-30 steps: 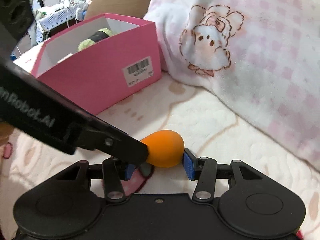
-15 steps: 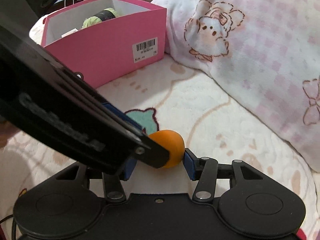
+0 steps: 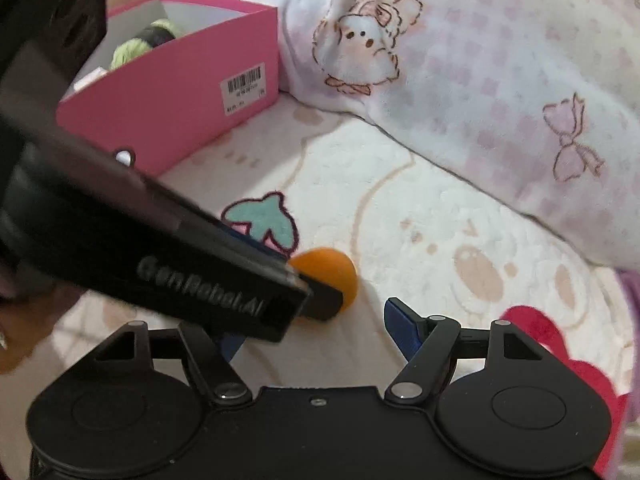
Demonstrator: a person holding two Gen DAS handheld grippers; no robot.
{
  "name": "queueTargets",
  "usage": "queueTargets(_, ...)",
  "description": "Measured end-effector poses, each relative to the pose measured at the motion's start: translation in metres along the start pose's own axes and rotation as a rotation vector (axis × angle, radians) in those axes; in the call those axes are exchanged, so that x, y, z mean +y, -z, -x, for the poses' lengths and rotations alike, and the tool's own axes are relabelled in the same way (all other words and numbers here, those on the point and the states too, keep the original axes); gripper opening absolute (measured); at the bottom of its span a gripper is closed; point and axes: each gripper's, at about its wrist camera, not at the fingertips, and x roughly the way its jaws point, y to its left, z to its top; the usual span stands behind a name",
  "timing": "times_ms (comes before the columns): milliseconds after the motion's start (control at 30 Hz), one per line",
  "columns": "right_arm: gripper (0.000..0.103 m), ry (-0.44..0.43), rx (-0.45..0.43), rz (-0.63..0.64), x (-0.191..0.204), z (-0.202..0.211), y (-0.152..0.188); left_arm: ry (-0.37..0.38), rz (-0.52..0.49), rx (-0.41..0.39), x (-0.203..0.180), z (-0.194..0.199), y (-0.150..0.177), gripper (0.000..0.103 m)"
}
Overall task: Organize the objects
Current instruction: 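Close the left tool on the orange sponge ball, then lift the orange sponge ball with the left tool over the pink box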
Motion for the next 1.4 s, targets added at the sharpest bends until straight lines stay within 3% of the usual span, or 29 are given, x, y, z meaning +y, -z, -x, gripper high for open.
queueTargets(100,0.074,-0.059,0.000,-0.048,-0.005,-0.008,-0.001,0.011,0.009,-0.016,0.003,-0.004,0.004,0.041)
queueTargets(267,0.071,-0.016,0.017,0.020,0.008,-0.016,0.003,-0.007,-0.039,-0.033,-0.003,-0.002,0.007,0.036)
queueTargets(400,0.058,0.006,-0.012,-0.021,0.005,-0.009,0.003,0.024,-0.002,-0.020,0.000,0.003,0.005,0.034)
queueTargets(667,0.058,0.030,-0.094,0.043,0.021,0.031,0.000,0.013,-0.098,-0.019,-0.028,0.047,0.006,0.031)
queueTargets(900,0.058,0.041,-0.165,-0.019,0.046,0.069,-0.011,-0.034,-0.164,-0.042,-0.043,0.097,0.006,0.029)
queueTargets(1033,0.058,-0.009,-0.213,-0.086,0.059,0.091,-0.009,-0.054,-0.188,-0.044,-0.048,0.129,0.012,0.029)
queueTargets(1400,0.062,-0.025,-0.219,-0.141,0.115,0.145,-0.008,-0.046,-0.239,0.031,-0.056,0.202,0.026,0.029)
